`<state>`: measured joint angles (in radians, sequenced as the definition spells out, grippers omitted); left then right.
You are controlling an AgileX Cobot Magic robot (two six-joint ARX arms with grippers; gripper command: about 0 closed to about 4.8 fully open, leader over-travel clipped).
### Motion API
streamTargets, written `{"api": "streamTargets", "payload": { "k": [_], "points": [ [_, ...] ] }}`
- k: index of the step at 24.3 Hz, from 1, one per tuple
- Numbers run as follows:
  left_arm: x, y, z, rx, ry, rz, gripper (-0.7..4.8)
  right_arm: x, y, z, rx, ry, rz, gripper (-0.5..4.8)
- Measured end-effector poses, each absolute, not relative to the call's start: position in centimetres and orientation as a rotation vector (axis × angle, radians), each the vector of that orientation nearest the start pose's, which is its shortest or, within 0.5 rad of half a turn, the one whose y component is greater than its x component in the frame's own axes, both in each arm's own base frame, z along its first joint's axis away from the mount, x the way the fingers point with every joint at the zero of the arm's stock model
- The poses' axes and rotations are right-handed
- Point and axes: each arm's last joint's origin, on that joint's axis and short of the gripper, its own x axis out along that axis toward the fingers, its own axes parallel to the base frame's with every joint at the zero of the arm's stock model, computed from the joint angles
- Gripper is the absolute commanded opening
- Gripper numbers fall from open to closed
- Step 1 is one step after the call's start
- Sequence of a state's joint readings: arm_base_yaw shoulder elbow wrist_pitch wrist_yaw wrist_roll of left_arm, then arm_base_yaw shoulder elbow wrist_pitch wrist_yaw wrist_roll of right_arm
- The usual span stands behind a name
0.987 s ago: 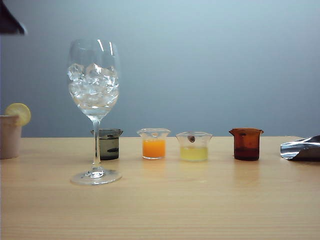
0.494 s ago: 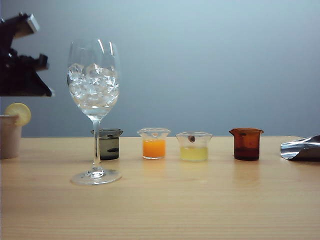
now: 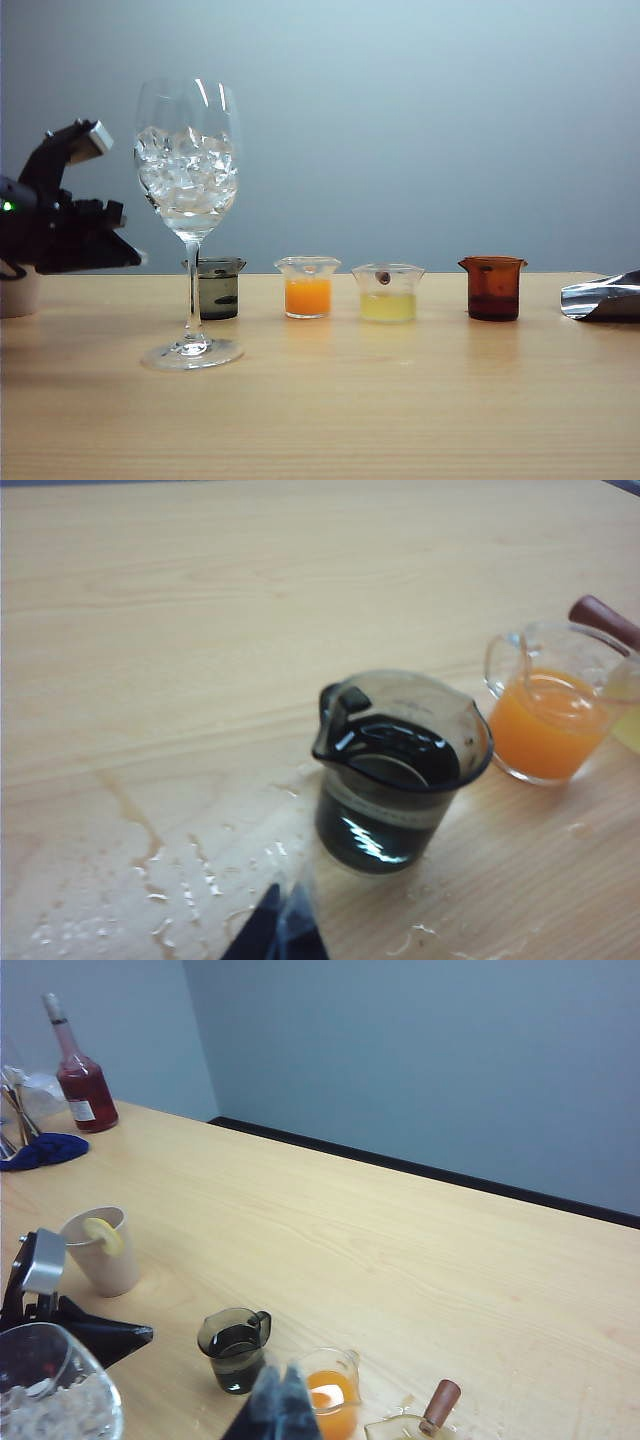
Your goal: Pick up the first measuring cup from the left, pour the coconut rum inside into the goblet, and finally put the measuring cup back in its original place.
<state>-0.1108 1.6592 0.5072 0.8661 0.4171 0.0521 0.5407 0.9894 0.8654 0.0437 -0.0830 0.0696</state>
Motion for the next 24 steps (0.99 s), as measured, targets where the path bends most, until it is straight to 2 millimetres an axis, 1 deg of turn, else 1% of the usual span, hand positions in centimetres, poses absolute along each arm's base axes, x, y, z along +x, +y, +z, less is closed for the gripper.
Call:
{"api": "streamTargets", "payload": {
  "k": [4,8,9,10,12,13,14,16,21,24],
  "points": [
    [28.7,-4.8,13.2,0.006,0.277,-0.550,-0.06,19.4,12.0,34.0,0.044,0.125,0.636,-0.05],
    [28.7,-5.9,12.8,0.014,0.261,-0.593,-0.04,20.1,12.5,33.3,0.036,0.163,0.644,-0.05],
    [28.7,-6.6,12.4,0.020,0.259,-0.615,0.19,20.4,12.6,33.0,0.035,0.170,0.644,-0.05],
    [28.9,-7.2,11.9,0.035,0.266,-0.633,0.79,20.6,12.8,32.9,0.035,0.170,0.645,-0.05],
    [29.2,-7.5,11.5,0.040,0.276,-0.633,1.97,20.8,12.9,32.7,0.034,0.178,0.654,-0.05],
    [29.3,-7.6,11.4,0.044,0.276,-0.628,2.61,20.9,13.0,32.6,0.033,0.183,0.660,-0.05],
    [29.6,-7.7,11.4,0.047,0.275,-0.613,3.52,20.9,13.0,32.5,0.033,0.186,0.662,-0.05],
    [30.0,-7.7,11.3,0.054,0.273,-0.571,4.05,21.0,13.0,32.4,0.032,0.189,0.663,-0.05],
    [31.2,-7.9,10.9,0.048,0.275,-0.556,4.07,21.0,13.1,32.4,0.032,0.190,0.665,-0.05],
    [32.0,-8.1,10.4,0.003,0.297,-0.546,4.07,21.0,13.1,32.4,0.031,0.193,0.665,-0.05]
  ]
}}
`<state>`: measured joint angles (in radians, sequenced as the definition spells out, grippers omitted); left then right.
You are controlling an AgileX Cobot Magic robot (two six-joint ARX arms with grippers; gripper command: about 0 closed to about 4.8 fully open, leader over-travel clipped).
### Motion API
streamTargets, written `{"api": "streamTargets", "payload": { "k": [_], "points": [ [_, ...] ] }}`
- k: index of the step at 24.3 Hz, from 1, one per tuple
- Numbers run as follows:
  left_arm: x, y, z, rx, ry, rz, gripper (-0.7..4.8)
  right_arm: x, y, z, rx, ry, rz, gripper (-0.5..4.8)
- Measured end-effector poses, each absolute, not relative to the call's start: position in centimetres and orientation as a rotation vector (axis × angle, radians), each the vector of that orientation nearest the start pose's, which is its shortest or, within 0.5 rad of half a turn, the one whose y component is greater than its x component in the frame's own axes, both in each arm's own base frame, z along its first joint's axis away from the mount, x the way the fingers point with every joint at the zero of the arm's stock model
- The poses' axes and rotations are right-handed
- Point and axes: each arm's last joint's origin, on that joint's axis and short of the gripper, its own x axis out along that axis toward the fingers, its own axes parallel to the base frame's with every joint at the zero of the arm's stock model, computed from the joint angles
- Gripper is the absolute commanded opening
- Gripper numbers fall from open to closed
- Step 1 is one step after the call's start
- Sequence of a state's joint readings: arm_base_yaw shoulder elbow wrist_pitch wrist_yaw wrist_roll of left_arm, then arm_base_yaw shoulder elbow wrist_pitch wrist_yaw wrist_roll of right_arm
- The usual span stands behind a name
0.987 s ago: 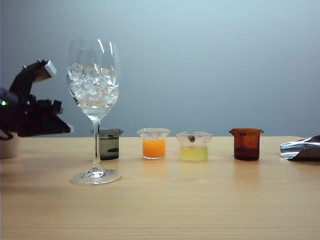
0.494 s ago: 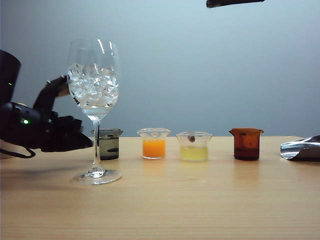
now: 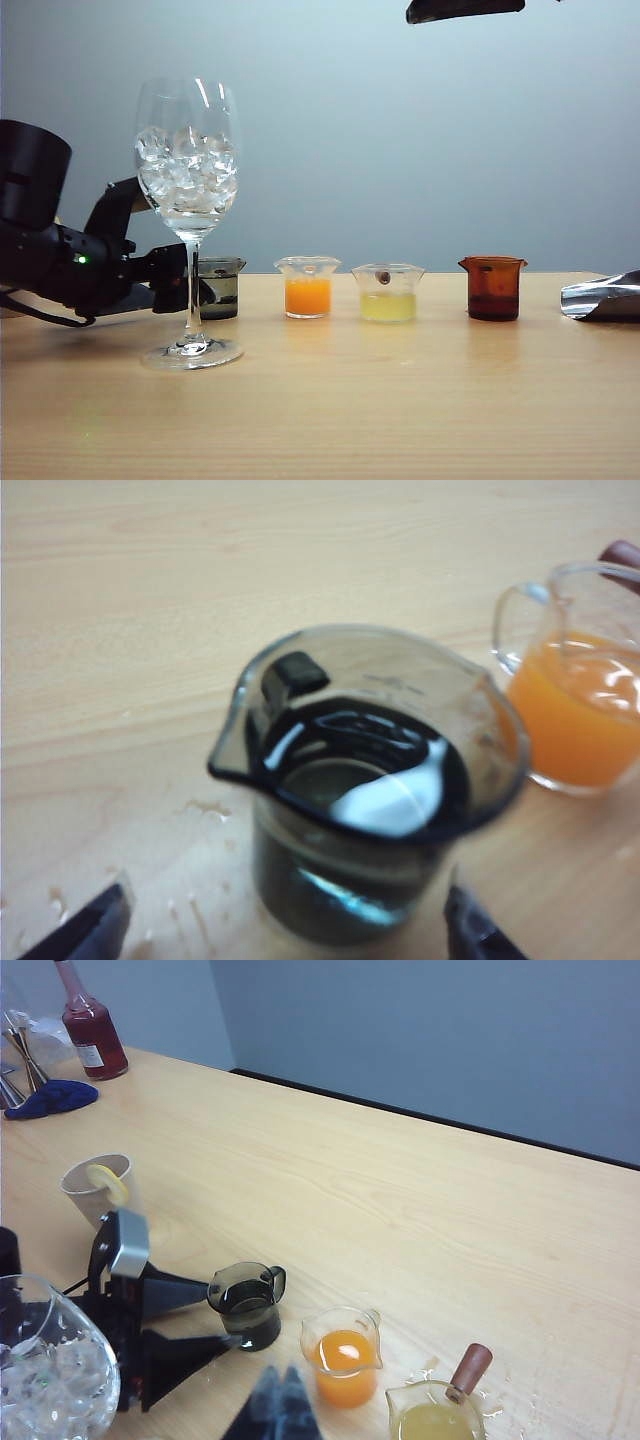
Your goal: Pick up the first measuring cup from the left, pour the coconut rum inside into the goblet, and finally put the measuring cup back in its original place.
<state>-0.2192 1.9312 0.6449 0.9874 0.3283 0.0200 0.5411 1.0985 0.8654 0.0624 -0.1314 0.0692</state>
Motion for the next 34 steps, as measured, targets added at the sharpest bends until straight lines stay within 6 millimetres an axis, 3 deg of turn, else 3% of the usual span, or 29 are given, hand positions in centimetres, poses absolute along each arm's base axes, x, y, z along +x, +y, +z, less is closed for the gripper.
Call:
{"api": "streamTargets", "payload": {
  "k": [5,7,18,34],
  "points": [
    [33.0,-8.5,10.4,-0.012,0.286,-0.549,4.18,21.0,13.0,32.2,0.028,0.210,0.664,-0.05],
    [33.2,-8.9,10.2,-0.011,0.290,-0.556,4.79,21.0,13.0,32.2,0.027,0.214,0.663,-0.05],
    [34.2,-10.4,10.3,-0.001,0.267,-0.565,4.79,20.9,13.0,31.9,0.007,0.237,0.662,-0.05],
    [35.4,-10.8,10.1,0.002,0.249,-0.547,4.79,20.9,13.0,31.8,0.002,0.251,0.662,-0.05]
  ]
}}
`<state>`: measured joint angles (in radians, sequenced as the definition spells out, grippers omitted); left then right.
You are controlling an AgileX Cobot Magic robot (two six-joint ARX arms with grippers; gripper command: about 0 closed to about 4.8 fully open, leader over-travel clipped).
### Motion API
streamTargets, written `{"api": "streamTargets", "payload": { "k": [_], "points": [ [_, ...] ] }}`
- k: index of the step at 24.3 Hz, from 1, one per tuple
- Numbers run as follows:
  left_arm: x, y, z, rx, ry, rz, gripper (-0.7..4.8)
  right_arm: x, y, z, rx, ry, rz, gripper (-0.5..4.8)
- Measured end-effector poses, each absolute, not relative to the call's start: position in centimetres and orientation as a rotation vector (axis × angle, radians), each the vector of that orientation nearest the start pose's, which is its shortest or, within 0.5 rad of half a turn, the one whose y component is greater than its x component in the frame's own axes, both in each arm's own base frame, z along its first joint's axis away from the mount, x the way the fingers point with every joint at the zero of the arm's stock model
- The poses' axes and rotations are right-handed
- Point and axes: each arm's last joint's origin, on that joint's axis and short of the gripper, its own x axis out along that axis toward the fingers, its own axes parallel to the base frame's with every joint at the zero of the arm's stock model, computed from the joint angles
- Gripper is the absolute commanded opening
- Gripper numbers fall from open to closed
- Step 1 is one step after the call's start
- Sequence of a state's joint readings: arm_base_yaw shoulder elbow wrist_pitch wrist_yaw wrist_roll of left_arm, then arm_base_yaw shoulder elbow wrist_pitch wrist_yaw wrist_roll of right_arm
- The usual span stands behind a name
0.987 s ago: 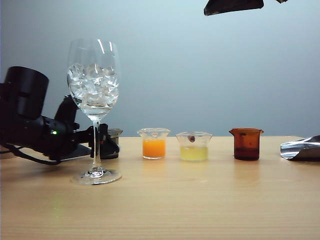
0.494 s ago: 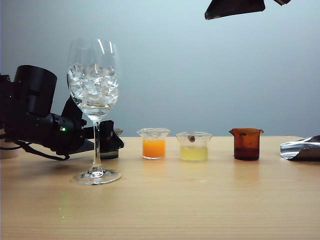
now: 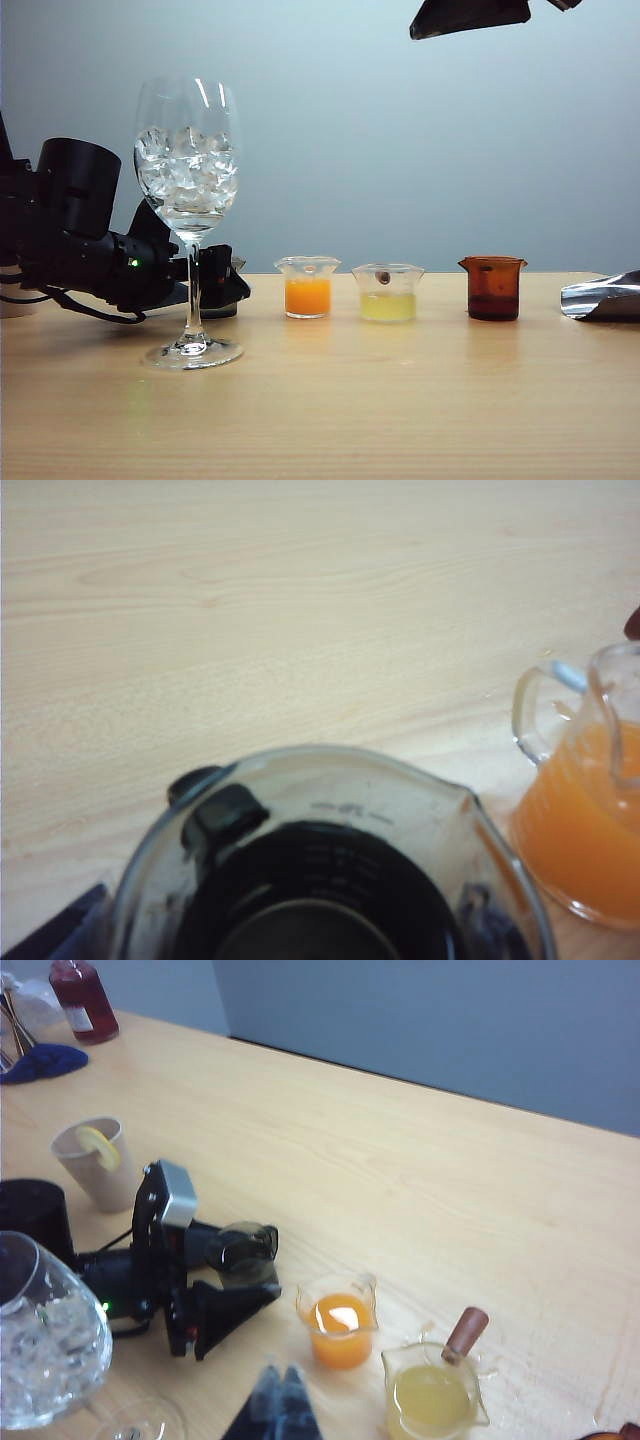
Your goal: Pick up the first measuring cup from the left, pour the coconut rum inside into the goblet, and finally put the measuring cup back in its original place.
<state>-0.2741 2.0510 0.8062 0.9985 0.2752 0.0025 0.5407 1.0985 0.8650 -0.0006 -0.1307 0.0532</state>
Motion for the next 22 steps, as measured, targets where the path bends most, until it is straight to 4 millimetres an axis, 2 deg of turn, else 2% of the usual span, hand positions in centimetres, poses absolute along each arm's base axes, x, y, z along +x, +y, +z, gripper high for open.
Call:
{"api": "streamTargets", "payload": {
  "k": [12,13,14,16,20,22],
  "points": [
    [35.77,-11.81,10.55,0.005,0.240,-0.568,4.79,20.82,12.94,31.45,-0.007,0.287,0.660,-0.05],
    [35.75,-11.80,10.48,0.006,0.248,-0.568,4.10,20.82,12.94,31.45,-0.007,0.287,0.660,-0.05],
    [35.71,-11.79,10.34,0.006,0.264,-0.568,3.72,20.82,12.94,31.45,-0.007,0.287,0.660,-0.05],
    [35.67,-11.78,10.18,0.006,0.280,-0.567,3.41,20.82,12.94,31.45,-0.007,0.287,0.660,-0.05],
    [35.67,-11.77,10.17,0.006,0.282,-0.567,1.81,20.82,12.94,31.45,-0.007,0.287,0.660,-0.05],
    [35.76,-11.80,10.36,0.006,0.269,-0.567,1.49,20.82,12.94,31.45,-0.007,0.286,0.660,-0.05]
  ]
}}
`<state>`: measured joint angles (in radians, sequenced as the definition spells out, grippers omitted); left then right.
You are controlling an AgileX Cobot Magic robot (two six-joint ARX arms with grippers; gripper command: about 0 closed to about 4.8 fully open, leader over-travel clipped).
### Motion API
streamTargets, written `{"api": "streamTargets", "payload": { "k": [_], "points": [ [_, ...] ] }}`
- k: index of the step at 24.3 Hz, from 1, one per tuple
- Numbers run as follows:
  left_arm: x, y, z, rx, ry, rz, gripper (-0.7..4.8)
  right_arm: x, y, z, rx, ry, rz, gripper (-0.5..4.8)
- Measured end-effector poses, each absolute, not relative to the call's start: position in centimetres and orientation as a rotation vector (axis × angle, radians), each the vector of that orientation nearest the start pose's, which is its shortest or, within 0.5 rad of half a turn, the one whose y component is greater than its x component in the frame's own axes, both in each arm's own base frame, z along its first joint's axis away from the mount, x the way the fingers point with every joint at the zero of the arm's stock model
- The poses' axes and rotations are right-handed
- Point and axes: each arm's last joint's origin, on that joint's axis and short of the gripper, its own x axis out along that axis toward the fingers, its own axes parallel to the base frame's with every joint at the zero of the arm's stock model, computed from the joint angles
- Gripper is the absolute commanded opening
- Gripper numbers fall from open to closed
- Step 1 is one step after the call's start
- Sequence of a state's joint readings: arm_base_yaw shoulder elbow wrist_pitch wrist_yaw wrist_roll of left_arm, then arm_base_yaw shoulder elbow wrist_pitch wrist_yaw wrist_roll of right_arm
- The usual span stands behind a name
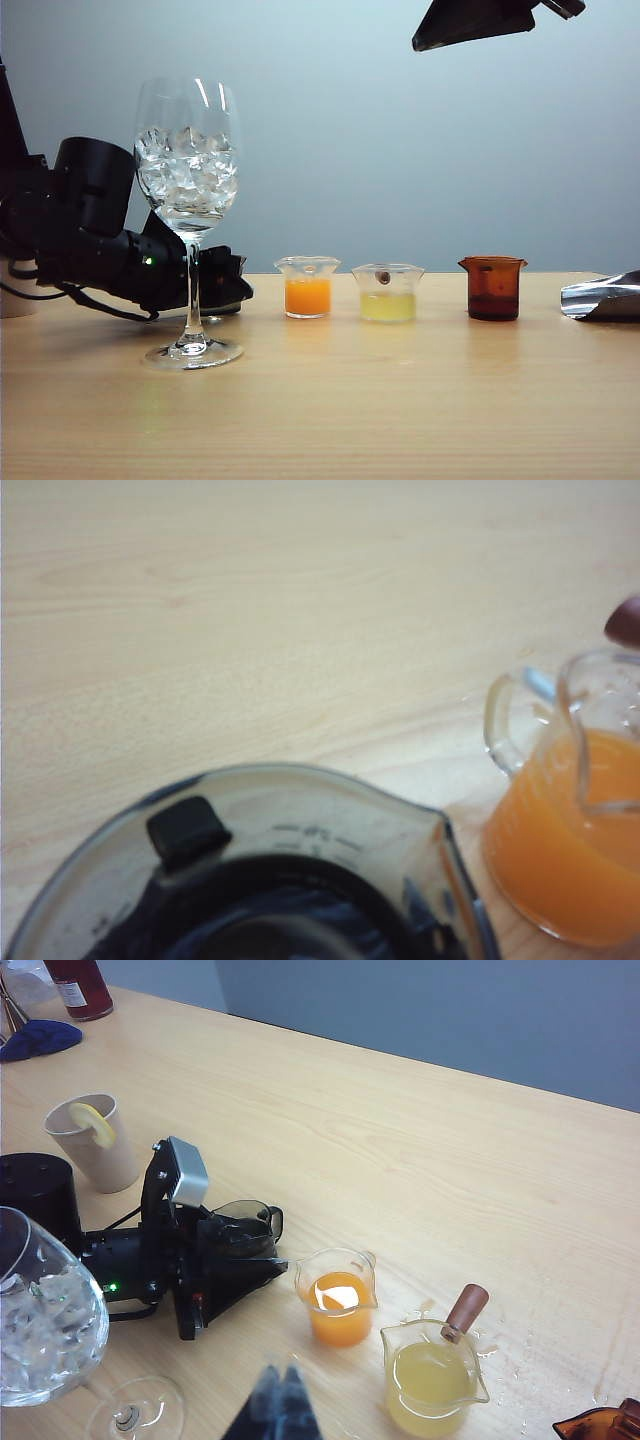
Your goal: Pick up the first measuring cup from the left, pour the coconut rum inside into the goblet, and finally put the measuring cup back in its original place.
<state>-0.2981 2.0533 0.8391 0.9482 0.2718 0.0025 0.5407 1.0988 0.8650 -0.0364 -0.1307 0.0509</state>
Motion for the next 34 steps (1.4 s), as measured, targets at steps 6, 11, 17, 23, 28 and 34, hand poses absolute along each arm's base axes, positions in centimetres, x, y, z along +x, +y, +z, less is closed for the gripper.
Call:
{"api": "streamTargets", "payload": {
  "k": [6,11,17,23,28,34],
  "points": [
    [35.8,-11.8,10.3,0.006,0.268,-0.567,1.42,20.8,12.9,31.4,-0.009,0.286,0.660,-0.05],
    [35.8,-11.8,10.4,0.006,0.259,-0.567,1.42,20.8,12.9,31.4,-0.025,0.280,0.663,-0.05],
    [36.0,-10.9,10.7,0.002,0.246,-0.546,1.43,20.8,12.9,31.4,-0.026,0.280,0.663,-0.05],
    [36.4,-9.2,12.5,-0.007,0.192,-0.542,1.43,20.8,12.9,31.5,-0.025,0.280,0.663,-0.05],
    [36.4,-8.8,13.5,-0.010,0.159,-0.572,1.43,20.8,12.9,31.5,-0.025,0.280,0.663,-0.05],
    [36.0,-7.4,16.2,-0.016,0.181,-0.555,1.43,20.9,13.0,31.7,-0.020,0.258,0.665,-0.05]
  ]
}}
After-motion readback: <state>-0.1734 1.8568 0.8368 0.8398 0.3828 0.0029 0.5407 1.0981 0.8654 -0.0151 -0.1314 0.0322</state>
